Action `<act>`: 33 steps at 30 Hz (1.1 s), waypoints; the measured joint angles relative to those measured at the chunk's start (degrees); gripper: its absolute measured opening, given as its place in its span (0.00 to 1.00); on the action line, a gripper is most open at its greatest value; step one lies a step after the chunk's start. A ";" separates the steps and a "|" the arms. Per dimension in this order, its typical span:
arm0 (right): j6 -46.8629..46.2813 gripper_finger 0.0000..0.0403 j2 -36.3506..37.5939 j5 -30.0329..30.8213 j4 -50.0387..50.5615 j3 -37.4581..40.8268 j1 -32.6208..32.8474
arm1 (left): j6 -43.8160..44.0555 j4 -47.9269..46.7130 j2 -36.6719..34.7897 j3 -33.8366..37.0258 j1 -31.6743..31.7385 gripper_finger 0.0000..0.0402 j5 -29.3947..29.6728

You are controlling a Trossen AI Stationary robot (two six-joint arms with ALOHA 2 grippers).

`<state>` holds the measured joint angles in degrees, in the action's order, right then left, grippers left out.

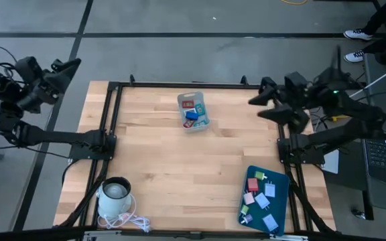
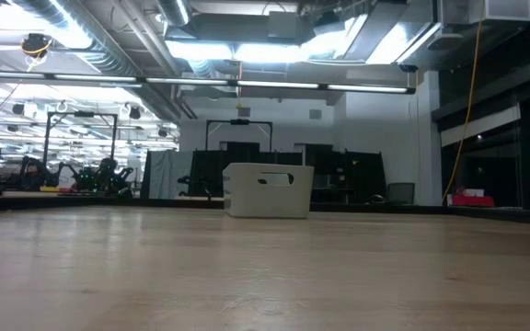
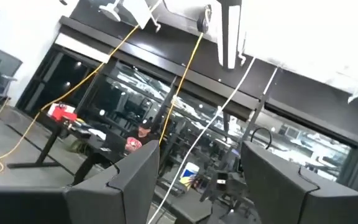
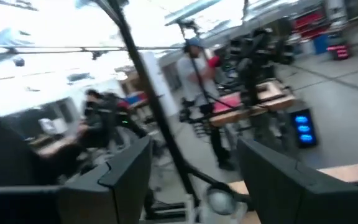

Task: Pick & Place Office items
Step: Return to Home Position

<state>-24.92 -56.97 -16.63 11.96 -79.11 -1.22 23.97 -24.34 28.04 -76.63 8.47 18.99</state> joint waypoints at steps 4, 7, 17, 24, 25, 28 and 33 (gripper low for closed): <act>-5.33 0.59 1.79 -3.78 -0.30 0.02 -0.06 | -1.24 0.50 -0.86 -0.26 -0.15 0.55 -0.63; -0.10 0.59 2.93 -7.92 0.11 0.02 0.00 | -2.64 0.59 -1.43 -0.30 -0.33 0.55 -7.02; 22.84 0.59 14.77 -2.66 -1.36 14.51 8.26 | -7.68 -1.05 -13.42 16.89 1.72 0.55 -21.07; 17.22 0.59 25.46 0.04 -23.49 44.64 9.20 | -7.12 18.75 -28.01 48.85 4.15 0.55 -19.13; 15.98 0.59 26.98 0.54 -27.09 48.22 8.98 | -6.04 20.93 -27.96 52.21 4.11 0.55 -17.87; 13.18 0.59 30.61 1.23 -36.76 57.52 8.22 | -3.97 25.62 -27.36 58.62 4.04 0.55 -19.06; 8.06 0.59 35.85 3.61 -40.40 68.14 6.72 | -0.15 33.32 -25.88 68.49 3.99 0.55 -20.62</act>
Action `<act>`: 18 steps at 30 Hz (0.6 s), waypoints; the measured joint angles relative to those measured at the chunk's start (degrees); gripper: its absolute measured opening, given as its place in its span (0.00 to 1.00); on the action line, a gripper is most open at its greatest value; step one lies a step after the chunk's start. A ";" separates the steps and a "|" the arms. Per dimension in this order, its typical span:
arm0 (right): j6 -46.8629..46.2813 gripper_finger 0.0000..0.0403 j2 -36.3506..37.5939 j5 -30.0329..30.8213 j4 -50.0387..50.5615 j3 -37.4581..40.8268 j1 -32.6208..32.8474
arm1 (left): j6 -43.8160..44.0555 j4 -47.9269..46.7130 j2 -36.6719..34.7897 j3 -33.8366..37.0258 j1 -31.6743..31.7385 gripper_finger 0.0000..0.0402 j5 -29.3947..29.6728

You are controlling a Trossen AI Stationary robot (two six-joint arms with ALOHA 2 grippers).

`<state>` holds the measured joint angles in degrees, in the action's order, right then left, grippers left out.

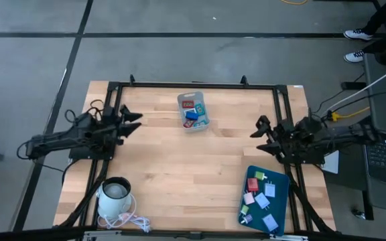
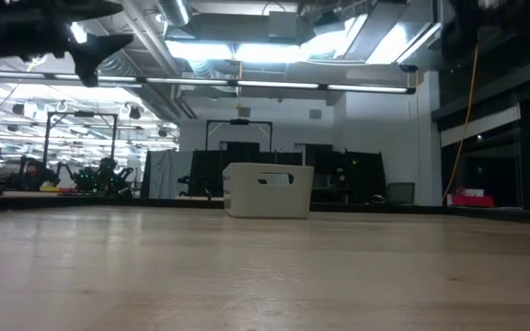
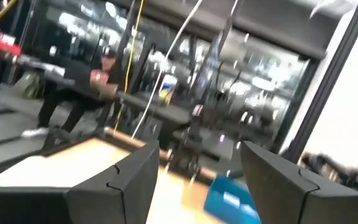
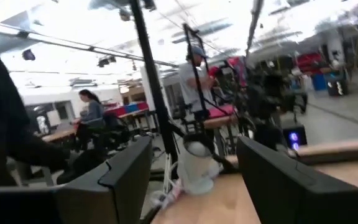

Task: Pick & Place Office items
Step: Return to Home Position

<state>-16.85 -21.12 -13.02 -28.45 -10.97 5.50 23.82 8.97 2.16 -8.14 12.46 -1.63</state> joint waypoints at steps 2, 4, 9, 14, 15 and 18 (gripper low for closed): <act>-2.46 0.59 1.78 1.02 -1.24 3.63 -0.76 | 0.98 5.92 -0.40 3.70 0.04 0.55 0.11; -3.76 0.59 3.06 0.03 -4.23 5.99 -1.35 | 1.01 9.59 -0.98 7.61 0.03 0.55 0.10; -3.72 0.59 4.54 -1.13 -4.42 9.77 -2.32 | -0.56 2.16 -1.24 7.58 0.06 0.55 1.67; -1.81 0.60 4.47 -1.17 6.21 10.13 -2.81 | 0.30 0.62 -1.21 7.61 0.03 0.55 -0.81; -0.82 0.60 4.47 -1.37 7.66 10.13 -2.82 | 0.47 0.43 -1.20 7.61 0.03 0.55 -1.32; 0.90 0.60 4.47 -1.39 8.39 10.13 -2.80 | 0.52 0.21 -1.20 7.61 0.03 0.55 -1.25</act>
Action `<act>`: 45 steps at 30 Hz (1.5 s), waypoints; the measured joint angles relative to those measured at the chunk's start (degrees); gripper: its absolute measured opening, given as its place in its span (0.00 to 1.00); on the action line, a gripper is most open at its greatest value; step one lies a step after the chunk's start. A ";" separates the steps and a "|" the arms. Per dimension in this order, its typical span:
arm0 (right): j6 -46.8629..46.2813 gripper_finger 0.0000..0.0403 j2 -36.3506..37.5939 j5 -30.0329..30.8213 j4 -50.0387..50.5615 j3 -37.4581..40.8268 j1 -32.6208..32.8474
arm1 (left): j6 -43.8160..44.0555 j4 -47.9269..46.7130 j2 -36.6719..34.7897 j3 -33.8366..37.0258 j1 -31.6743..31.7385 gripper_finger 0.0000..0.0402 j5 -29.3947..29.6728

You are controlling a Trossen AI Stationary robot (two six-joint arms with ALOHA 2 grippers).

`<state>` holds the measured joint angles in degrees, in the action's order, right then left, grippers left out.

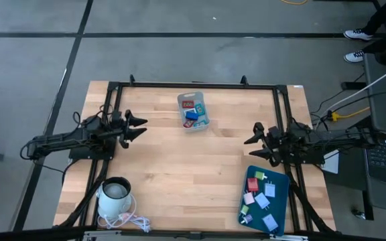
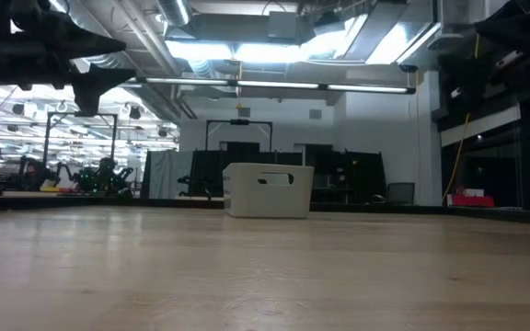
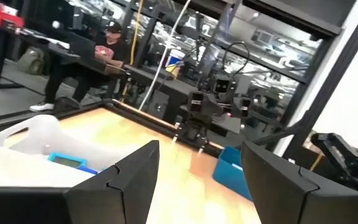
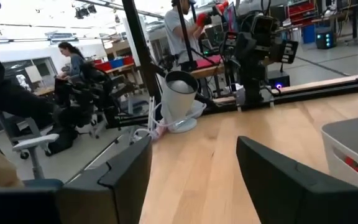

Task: Pick & Place Office items
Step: Return to Home Position

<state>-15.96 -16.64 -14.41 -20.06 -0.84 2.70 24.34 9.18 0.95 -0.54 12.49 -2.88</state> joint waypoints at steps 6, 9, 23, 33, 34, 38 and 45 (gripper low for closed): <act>-2.88 0.60 0.00 0.20 -0.04 -0.02 0.00 | 1.17 -4.89 0.07 0.00 0.00 0.55 1.32; -2.92 0.60 0.00 0.28 -0.02 -0.02 0.00 | 1.63 -7.15 0.09 0.00 0.00 0.55 -1.25; -2.87 0.60 3.61 0.50 3.36 -0.02 1.02 | 1.49 -5.97 -0.92 0.00 -0.90 0.55 -1.76; -2.76 0.59 16.64 1.38 2.89 -0.03 0.50 | 1.49 -6.36 -0.94 0.00 -0.92 0.55 -1.80; -2.74 0.59 16.63 1.44 1.04 0.04 0.50 | 1.49 -6.39 -0.94 0.00 -0.90 0.55 -1.74; -2.74 0.59 16.64 1.44 0.31 -0.10 0.31 | 1.49 -6.39 -0.94 0.00 0.75 0.55 -1.75; -2.76 0.59 16.68 1.57 0.05 -0.11 0.33 | 1.49 -6.41 -0.96 0.00 6.03 0.55 -1.72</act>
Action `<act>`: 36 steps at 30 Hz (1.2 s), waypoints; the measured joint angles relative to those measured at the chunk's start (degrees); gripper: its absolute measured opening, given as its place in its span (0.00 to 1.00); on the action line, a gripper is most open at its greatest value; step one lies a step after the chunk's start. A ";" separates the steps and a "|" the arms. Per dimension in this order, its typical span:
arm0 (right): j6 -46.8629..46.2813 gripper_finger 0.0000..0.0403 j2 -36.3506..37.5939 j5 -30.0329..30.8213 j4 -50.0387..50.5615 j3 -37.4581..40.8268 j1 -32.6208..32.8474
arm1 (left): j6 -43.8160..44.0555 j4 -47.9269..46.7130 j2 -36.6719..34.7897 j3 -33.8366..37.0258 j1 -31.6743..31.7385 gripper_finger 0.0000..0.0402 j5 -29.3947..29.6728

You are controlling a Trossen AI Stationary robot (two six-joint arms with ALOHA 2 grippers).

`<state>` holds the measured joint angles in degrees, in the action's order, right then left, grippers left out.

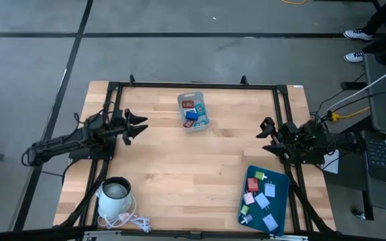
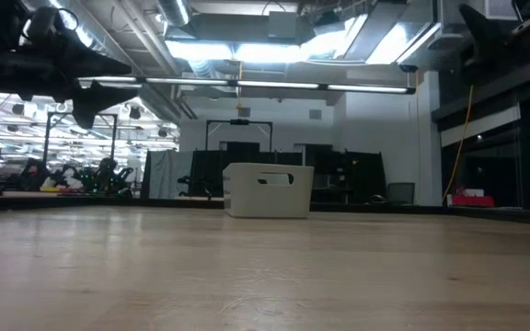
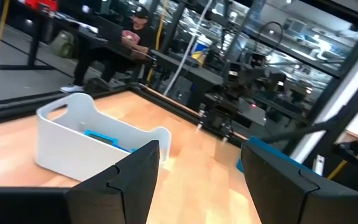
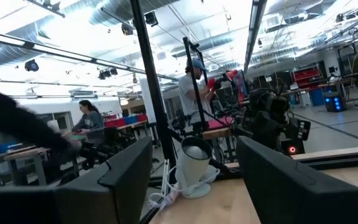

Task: Pick & Place Office items
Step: Return to Home Position

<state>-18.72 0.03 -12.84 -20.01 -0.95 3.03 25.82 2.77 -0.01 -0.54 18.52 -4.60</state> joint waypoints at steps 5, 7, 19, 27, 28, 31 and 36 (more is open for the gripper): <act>0.00 0.59 0.00 0.00 0.07 0.00 0.01 | 0.00 0.01 0.02 0.00 1.42 0.55 0.07; 0.00 0.59 0.00 0.00 0.07 0.00 0.02 | 0.00 -0.01 0.02 0.00 1.51 0.55 0.06; -0.11 0.59 0.00 -0.02 0.32 0.00 -0.66 | 0.00 0.00 0.02 0.00 1.51 0.55 0.04; -0.09 0.59 0.00 -0.04 0.33 0.00 -1.01 | 0.00 -0.01 0.02 0.00 1.51 0.55 0.04; -0.11 0.59 0.00 -0.02 0.33 0.00 -1.01 | 0.00 -0.01 0.02 0.00 1.51 0.55 0.04; -0.09 0.59 -0.01 -0.04 0.33 0.00 -1.01 | 0.00 0.01 0.02 0.00 1.51 0.55 0.04; -0.09 0.59 -0.01 -0.04 0.33 0.00 -1.01 | 0.00 -0.01 0.04 0.00 1.51 0.55 0.04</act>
<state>-18.81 0.02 -12.88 -19.68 -0.95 2.02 25.82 2.76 0.03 -0.54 20.03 -4.56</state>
